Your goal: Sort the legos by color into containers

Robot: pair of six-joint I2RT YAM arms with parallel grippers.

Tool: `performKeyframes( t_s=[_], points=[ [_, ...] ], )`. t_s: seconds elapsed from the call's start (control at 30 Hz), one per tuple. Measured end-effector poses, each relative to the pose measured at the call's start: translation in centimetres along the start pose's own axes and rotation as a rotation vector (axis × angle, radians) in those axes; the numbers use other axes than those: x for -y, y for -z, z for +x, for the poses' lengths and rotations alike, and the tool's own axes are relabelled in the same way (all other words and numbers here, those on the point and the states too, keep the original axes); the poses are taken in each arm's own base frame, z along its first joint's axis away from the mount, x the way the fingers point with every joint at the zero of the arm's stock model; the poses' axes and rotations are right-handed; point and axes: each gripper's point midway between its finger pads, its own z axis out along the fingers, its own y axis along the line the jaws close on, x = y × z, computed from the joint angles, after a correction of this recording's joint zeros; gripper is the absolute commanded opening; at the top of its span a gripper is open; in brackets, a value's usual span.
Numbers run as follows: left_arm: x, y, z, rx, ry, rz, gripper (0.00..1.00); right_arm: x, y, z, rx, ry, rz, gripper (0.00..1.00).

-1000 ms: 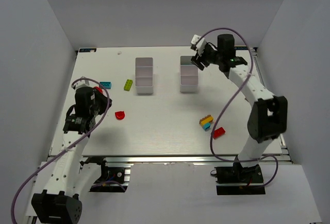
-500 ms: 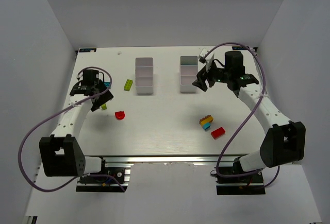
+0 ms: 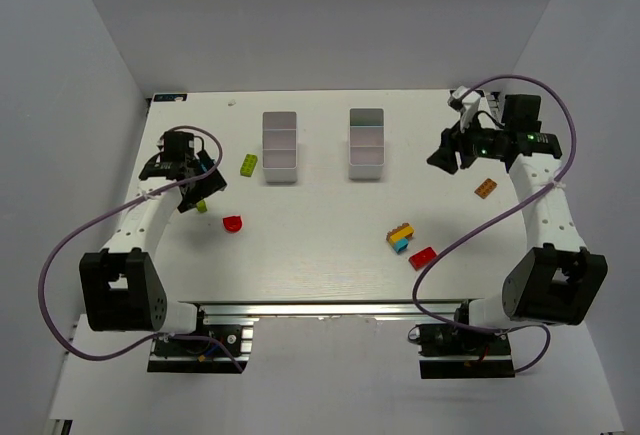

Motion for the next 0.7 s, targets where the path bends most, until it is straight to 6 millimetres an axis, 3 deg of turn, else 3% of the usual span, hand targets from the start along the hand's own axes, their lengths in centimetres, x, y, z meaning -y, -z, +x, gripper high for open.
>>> performKeyframes(
  t_s=[0.03,0.33,0.47,0.7],
  points=[
    [0.0,0.1,0.2,-0.002,-0.003,0.005,0.92,-0.3,0.3,0.9,-0.027,-0.008,-0.013,0.63],
    [-0.8,1.5,0.5,0.039,-0.007,0.033,0.93,-3.0,1.7,8.4,-0.225,-0.059,-0.098,0.66],
    [-2.2,1.1,-0.1,0.043,0.009,0.004,0.93,-2.6,1.3,8.9,-0.245,-0.141,-0.073,0.64],
    [-3.8,-2.0,0.1,-0.018,0.005,-0.045,0.78,-0.7,0.2,9.4,-0.267,-0.226,0.008,0.64]
  ],
)
